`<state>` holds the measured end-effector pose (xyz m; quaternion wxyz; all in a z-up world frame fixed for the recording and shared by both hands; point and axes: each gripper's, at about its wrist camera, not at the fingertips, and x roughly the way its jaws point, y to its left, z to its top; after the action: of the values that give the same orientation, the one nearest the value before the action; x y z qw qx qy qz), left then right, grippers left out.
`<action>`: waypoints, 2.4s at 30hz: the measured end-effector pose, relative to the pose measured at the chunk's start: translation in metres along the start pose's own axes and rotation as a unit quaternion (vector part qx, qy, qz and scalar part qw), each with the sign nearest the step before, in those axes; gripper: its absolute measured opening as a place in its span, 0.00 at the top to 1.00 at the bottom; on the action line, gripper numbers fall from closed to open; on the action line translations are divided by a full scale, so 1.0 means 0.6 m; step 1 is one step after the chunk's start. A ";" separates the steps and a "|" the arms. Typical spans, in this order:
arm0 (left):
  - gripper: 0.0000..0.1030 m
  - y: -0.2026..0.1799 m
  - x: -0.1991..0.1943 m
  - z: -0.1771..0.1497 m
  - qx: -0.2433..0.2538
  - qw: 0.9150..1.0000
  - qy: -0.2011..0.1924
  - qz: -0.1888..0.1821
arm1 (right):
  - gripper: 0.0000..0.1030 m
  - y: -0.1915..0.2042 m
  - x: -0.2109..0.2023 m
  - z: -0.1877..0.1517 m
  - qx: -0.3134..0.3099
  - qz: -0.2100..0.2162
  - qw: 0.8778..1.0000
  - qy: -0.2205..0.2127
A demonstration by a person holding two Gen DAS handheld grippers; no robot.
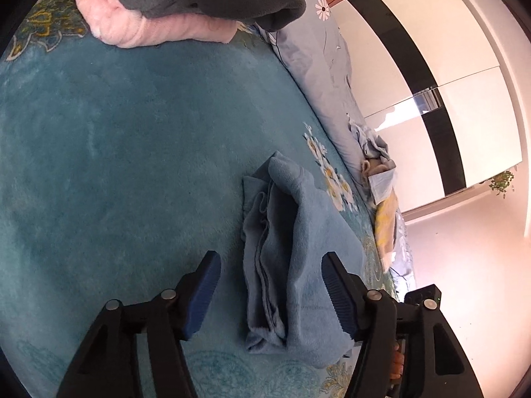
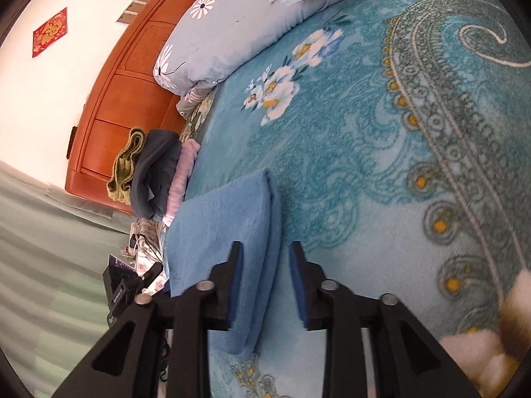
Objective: Fold clothes
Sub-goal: 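Grasp the folded sweater with the left gripper while the right gripper grasps it too, then carry the folded sweater with both grippers toward the clothes stack by the headboard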
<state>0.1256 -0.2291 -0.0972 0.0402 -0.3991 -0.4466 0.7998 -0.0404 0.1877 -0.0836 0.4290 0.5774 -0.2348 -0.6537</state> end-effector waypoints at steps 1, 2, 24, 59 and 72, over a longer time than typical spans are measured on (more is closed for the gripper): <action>0.34 -0.001 0.010 0.005 -0.001 1.000 0.009 0.007 | 0.58 0.001 0.005 -0.003 0.003 -0.002 1.000 0.000; 0.34 -0.002 0.017 0.008 -0.001 1.000 0.016 0.007 | 0.58 0.002 0.010 -0.005 0.006 -0.006 1.000 0.000; 0.73 0.003 0.066 -0.010 -0.010 0.995 0.076 -0.057 | 0.83 0.026 0.075 -0.040 0.034 -0.001 0.999 -0.002; 0.83 -0.184 -0.105 0.130 0.189 0.978 -0.006 -0.086 | 0.90 0.288 0.021 -0.006 -0.109 0.057 0.990 -0.070; 0.83 -0.212 -0.286 0.352 0.250 0.963 -0.075 -0.072 | 0.90 0.535 0.084 0.072 -0.228 0.098 0.963 -0.105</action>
<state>0.0623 -0.3694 0.1605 0.1626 -0.2815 -0.2616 0.9088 0.0131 -0.0298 0.1555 0.5845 0.3660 -0.1787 -0.7018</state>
